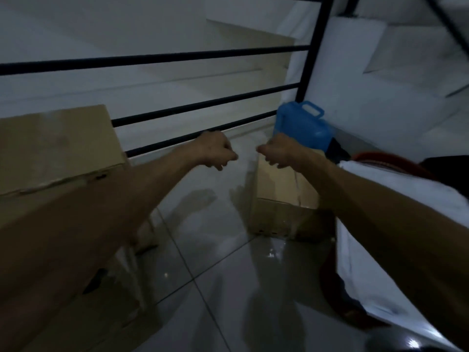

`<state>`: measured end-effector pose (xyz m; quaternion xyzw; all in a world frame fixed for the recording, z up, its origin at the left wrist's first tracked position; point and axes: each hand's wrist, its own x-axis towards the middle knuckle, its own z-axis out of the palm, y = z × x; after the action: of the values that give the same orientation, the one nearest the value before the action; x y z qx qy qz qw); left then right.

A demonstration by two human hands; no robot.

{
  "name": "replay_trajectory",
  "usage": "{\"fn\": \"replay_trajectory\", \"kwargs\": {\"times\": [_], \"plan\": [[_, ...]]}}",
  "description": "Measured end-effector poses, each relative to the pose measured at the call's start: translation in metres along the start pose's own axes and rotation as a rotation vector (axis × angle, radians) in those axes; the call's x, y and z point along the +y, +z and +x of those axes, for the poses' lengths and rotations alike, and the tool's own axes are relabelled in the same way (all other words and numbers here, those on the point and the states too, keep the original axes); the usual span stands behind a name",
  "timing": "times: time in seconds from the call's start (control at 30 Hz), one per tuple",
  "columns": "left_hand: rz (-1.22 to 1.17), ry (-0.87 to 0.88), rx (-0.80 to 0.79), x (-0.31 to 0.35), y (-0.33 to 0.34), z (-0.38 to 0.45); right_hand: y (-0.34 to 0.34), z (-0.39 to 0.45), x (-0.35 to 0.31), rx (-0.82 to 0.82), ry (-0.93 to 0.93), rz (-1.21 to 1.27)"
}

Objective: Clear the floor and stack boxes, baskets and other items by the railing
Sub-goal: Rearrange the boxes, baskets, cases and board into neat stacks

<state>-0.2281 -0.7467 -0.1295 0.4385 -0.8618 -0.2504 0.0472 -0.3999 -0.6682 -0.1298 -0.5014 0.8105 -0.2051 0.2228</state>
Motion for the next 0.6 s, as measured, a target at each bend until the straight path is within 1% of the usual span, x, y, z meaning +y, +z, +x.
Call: {"fn": "replay_trajectory", "kwargs": {"times": [0.07,0.13,0.2,0.3,0.4,0.43,0.5,0.57,0.6], "plan": [[-0.064,-0.050,-0.047,0.019,0.028,0.018,-0.009,0.000,0.031,-0.039,0.092,-0.096],[-0.105,-0.096,-0.109,0.033,0.056,0.033,-0.013,0.001,0.058,-0.115,0.181,-0.204],[-0.116,-0.082,-0.187,0.040,0.083,0.046,-0.011,0.006,0.082,-0.178,0.239,-0.322],[0.057,0.070,-0.261,0.043,0.116,0.061,-0.002,0.019,0.104,-0.225,0.285,-0.442],[0.262,0.170,-0.281,0.035,0.136,0.067,0.008,0.027,0.113,-0.393,0.350,-0.468],[0.306,0.185,-0.266,0.032,0.137,0.069,0.010,0.030,0.115,-0.411,0.361,-0.474],[0.363,0.185,-0.255,0.025,0.135,0.074,0.016,0.036,0.120,-0.367,0.392,-0.429],[0.419,0.168,-0.273,0.022,0.131,0.073,0.022,0.044,0.124,-0.274,0.436,-0.333],[0.446,0.161,-0.283,0.021,0.129,0.070,0.024,0.051,0.127,-0.248,0.448,-0.328]]}}
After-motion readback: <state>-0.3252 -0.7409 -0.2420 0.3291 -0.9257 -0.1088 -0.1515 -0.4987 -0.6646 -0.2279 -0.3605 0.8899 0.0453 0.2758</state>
